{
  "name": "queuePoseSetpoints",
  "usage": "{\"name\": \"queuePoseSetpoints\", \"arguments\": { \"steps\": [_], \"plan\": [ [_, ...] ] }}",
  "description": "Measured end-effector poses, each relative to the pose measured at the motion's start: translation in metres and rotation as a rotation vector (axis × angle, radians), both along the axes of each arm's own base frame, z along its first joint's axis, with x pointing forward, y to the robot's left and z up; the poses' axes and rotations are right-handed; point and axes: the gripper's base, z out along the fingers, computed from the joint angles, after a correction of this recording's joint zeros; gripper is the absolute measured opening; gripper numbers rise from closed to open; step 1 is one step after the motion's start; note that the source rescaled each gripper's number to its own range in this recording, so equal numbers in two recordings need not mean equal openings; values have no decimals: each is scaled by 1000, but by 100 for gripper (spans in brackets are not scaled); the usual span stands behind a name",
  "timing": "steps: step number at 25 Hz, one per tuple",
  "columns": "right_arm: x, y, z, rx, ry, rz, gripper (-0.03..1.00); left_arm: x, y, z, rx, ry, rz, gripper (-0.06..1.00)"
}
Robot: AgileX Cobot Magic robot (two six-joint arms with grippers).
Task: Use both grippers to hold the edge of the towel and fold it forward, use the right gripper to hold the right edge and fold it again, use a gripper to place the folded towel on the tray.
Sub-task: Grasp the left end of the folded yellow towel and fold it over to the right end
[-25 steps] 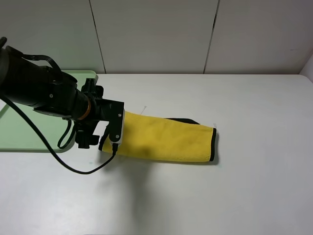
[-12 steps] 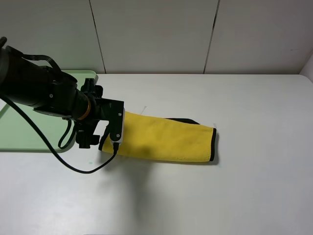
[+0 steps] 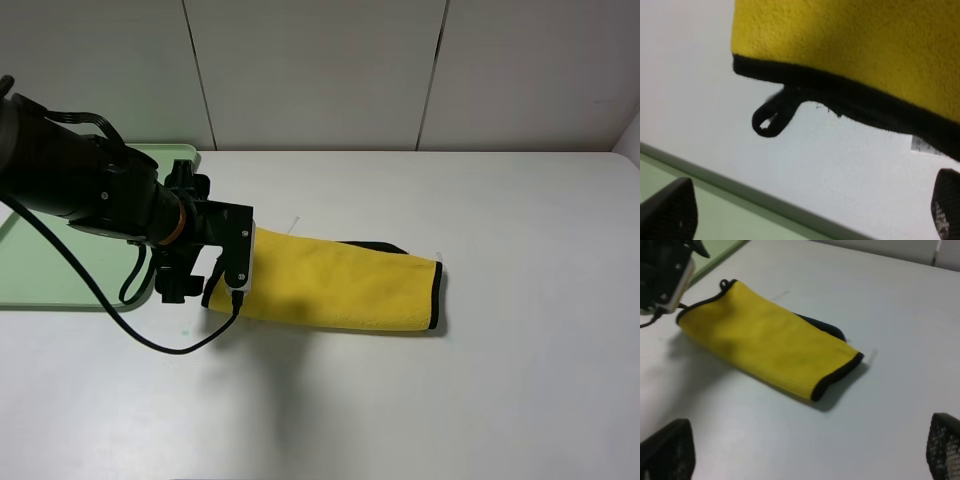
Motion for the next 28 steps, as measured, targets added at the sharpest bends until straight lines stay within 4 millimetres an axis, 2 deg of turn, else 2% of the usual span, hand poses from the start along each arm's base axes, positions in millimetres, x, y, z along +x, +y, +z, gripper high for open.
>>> {"name": "queuePoseSetpoints", "arguments": {
  "steps": [11, 19, 24, 28],
  "plan": [
    [1, 2, 0, 0, 0, -338, 100, 0, 1, 0, -8, -3, 33, 93],
    [1, 2, 0, -1, 0, -363, 100, 0, 1, 0, -86, -5, 142, 93],
    [1, 2, 0, -1, 0, -363, 100, 0, -1, 0, -215, -5, 302, 93],
    [1, 2, 0, -1, 0, -363, 100, 0, 0, 11, -355, -32, 462, 93]
  ]
}}
